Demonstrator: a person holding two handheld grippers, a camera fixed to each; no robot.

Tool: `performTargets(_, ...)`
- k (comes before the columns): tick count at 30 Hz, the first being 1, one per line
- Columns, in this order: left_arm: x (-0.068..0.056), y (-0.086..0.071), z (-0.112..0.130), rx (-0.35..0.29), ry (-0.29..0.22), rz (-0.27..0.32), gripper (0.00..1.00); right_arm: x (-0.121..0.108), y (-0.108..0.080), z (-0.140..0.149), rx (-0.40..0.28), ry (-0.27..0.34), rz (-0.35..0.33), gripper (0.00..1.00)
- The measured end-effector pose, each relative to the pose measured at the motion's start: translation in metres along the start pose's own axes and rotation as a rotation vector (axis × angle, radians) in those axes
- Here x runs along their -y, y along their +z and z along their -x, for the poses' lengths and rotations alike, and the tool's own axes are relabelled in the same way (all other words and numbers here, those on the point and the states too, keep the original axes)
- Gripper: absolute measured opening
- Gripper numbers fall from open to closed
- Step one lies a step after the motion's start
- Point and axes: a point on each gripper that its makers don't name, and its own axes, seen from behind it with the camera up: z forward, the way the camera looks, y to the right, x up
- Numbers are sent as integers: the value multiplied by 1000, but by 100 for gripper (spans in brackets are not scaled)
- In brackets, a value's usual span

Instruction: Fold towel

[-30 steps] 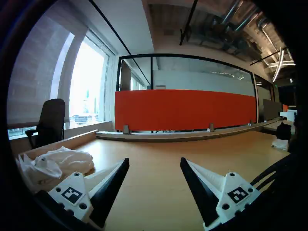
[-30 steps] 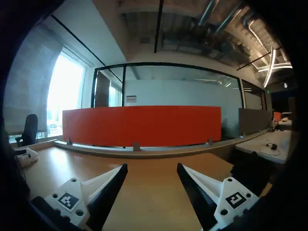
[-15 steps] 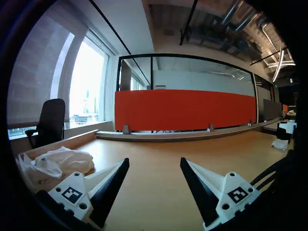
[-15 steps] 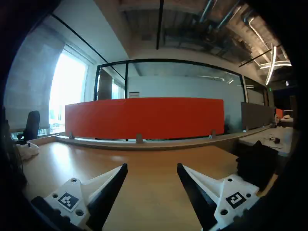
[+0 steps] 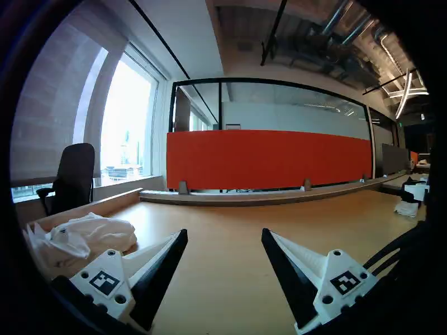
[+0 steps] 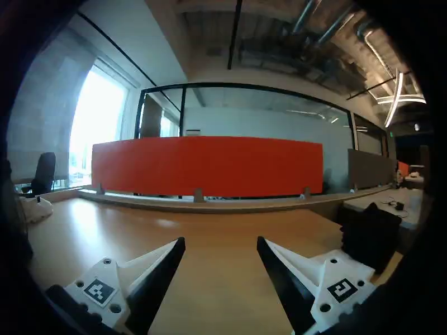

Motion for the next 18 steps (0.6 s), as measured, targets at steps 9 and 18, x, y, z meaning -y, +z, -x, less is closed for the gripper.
performTargets(9, 0, 0, 0, 0, 0, 0, 98, 1, 1, 1, 0, 40, 0, 100)
performTargets(18, 0, 1, 0, 0, 0, 0, 98, 2, 0, 6, -1, 46, 5, 100)
